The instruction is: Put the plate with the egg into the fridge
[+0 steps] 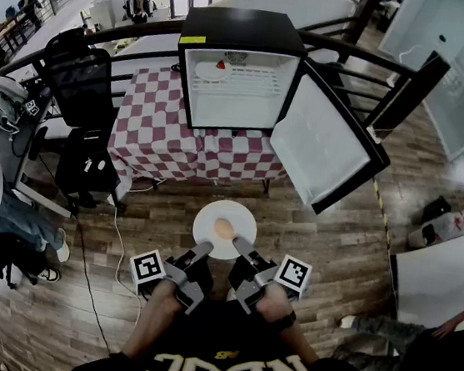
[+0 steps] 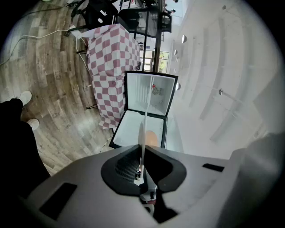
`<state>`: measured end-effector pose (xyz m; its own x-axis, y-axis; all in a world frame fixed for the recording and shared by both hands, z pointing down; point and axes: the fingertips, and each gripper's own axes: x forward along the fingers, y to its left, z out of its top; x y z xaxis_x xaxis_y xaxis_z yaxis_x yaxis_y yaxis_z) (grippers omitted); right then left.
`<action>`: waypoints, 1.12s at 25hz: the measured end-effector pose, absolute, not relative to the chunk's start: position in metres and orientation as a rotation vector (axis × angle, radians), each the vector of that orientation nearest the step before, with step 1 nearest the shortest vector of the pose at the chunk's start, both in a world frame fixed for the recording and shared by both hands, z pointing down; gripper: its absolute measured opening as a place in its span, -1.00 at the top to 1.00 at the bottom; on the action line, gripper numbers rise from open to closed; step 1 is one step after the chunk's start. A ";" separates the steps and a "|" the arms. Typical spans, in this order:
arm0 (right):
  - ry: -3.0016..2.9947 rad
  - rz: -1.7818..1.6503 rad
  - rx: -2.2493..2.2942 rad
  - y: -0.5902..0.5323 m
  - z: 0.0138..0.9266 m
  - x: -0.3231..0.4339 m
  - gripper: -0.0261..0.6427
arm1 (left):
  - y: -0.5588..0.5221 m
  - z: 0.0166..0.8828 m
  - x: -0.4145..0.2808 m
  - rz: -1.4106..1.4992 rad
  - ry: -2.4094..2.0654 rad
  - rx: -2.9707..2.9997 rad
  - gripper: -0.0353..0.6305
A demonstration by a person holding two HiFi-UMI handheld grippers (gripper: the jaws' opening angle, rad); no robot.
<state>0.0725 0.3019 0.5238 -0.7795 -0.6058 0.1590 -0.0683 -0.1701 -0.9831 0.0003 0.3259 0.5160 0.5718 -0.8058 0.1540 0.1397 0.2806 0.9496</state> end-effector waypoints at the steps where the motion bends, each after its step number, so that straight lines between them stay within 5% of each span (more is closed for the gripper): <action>1: 1.737 -2.002 -0.766 0.299 0.524 0.067 0.81 | 0.323 0.516 -0.005 -0.717 -0.726 1.121 0.80; 28: 1.652 -1.978 -0.825 0.303 0.544 -0.008 0.81 | 0.319 0.532 -0.081 -0.664 -0.625 1.180 0.80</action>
<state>-0.0081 0.3034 0.5435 -0.7296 -0.6630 0.1676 -0.0467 -0.1961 -0.9795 -0.0806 0.3188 0.5320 0.6561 -0.7489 0.0934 0.1384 0.2410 0.9606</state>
